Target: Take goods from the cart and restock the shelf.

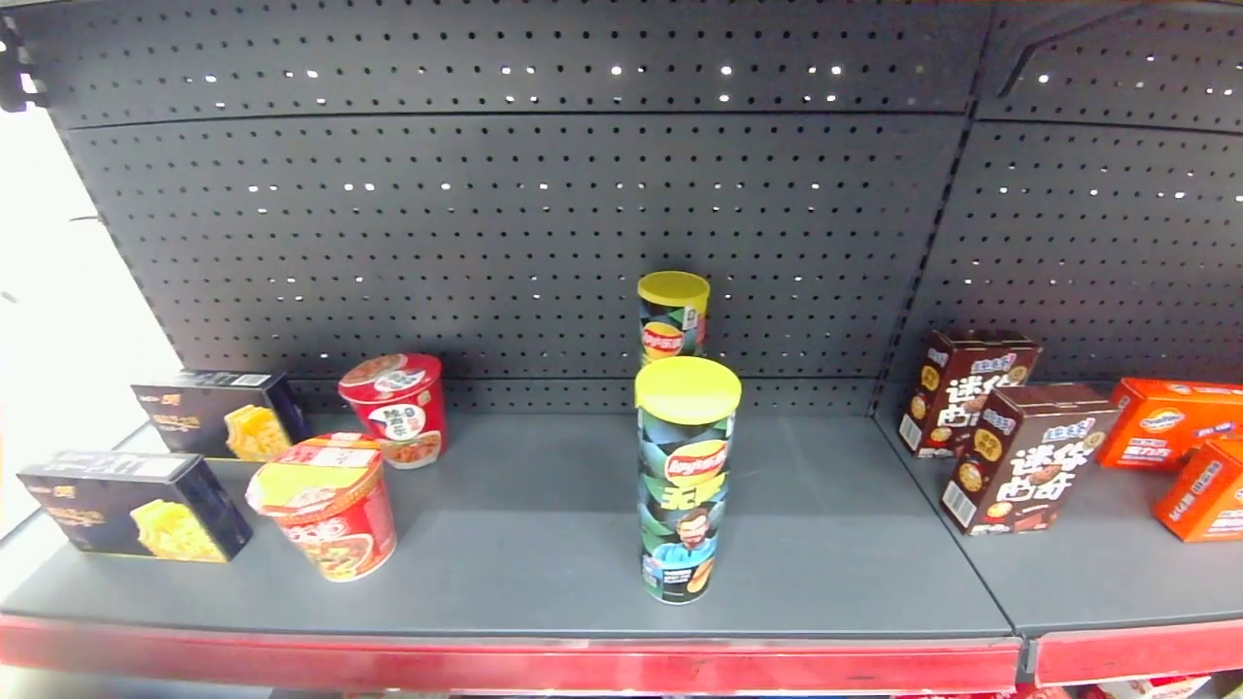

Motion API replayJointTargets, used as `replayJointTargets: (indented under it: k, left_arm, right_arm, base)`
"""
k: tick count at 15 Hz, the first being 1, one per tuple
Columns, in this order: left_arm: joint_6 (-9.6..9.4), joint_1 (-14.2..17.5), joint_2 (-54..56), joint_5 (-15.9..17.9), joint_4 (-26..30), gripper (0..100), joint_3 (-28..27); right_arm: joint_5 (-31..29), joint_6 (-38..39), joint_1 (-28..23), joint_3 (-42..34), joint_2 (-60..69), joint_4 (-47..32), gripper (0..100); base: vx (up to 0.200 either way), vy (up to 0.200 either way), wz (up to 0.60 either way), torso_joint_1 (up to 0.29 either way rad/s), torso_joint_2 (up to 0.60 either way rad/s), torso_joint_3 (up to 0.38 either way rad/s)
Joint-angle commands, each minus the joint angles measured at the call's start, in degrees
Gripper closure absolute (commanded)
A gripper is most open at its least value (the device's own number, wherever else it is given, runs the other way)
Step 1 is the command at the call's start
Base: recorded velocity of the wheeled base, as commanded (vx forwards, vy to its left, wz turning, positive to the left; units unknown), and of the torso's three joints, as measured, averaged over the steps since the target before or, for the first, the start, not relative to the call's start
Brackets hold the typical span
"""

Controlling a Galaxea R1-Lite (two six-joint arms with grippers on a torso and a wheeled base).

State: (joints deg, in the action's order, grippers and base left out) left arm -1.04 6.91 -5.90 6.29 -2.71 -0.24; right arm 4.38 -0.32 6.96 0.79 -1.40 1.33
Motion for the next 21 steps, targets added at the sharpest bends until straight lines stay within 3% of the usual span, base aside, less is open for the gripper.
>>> replayJointTargets:
  k: [1, 14, 18, 21]
  left_arm:
    - [-0.02, 0.0, -0.1, 0.0, -0.1, 0, 0.0]
    - [-0.11, 0.0, -0.1, -0.1, -0.1, 0, 0.0]
    - [1.56, -0.1, -0.1, 0.0, 0.0, 0, 0.0]
    - [1.65, 0.0, -0.1, 0.1, 0.1, 0, -0.1]
  right_arm:
    - [0.1, 0.0, 0.1, 0.0, -0.2, 0.0, 0]
    - [0.6, -0.2, 0.1, 0.0, -0.2, 0.0, 0]
    - [0.5, -0.1, 0.1, 0.1, -0.1, 0.0, 0]
    - [0.5, -0.1, 0.1, 0.0, -0.2, 0.0, 0]
  base:
    - [0.0, 0.0, 0.0, 0.0, 0.0, 0.0]
    - [0.0, 0.0, 0.0, 0.0, 0.0, 0.0]
    - [0.0, 0.0, 0.0, 0.0, 0.0, 0.0]
    - [0.0, 0.0, 0.0, 0.0, 0.0, 0.0]
